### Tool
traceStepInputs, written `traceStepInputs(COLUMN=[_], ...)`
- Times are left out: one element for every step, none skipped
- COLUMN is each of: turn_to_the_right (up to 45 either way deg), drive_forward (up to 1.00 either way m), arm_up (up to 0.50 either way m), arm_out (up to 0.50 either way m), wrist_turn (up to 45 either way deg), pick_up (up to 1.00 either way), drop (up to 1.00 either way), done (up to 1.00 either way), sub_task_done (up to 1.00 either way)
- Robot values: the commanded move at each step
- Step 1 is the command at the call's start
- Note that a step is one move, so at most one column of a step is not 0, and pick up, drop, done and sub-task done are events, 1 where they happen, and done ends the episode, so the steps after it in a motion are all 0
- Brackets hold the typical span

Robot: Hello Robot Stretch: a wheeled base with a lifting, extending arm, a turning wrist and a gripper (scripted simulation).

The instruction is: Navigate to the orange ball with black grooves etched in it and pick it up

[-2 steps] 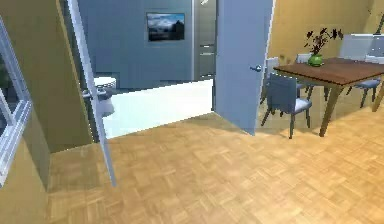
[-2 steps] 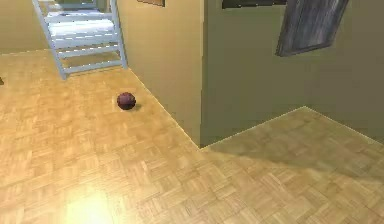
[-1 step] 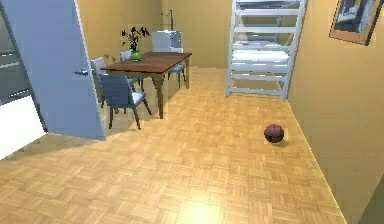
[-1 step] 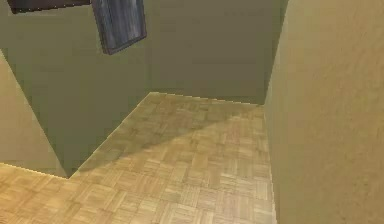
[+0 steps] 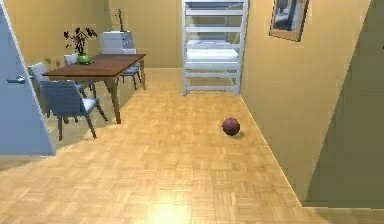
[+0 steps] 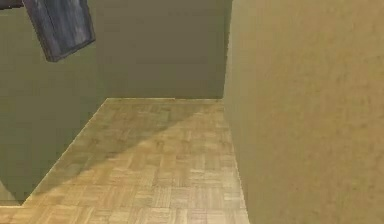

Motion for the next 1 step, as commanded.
traceStepInputs(turn_to_the_right=[0.0], drive_forward=[0.2], arm_up=[0.0], arm_out=[0.0], wrist_turn=[0.0], pick_up=[0.0], drop=[0.0], done=[0.0], sub_task_done=[0.0])
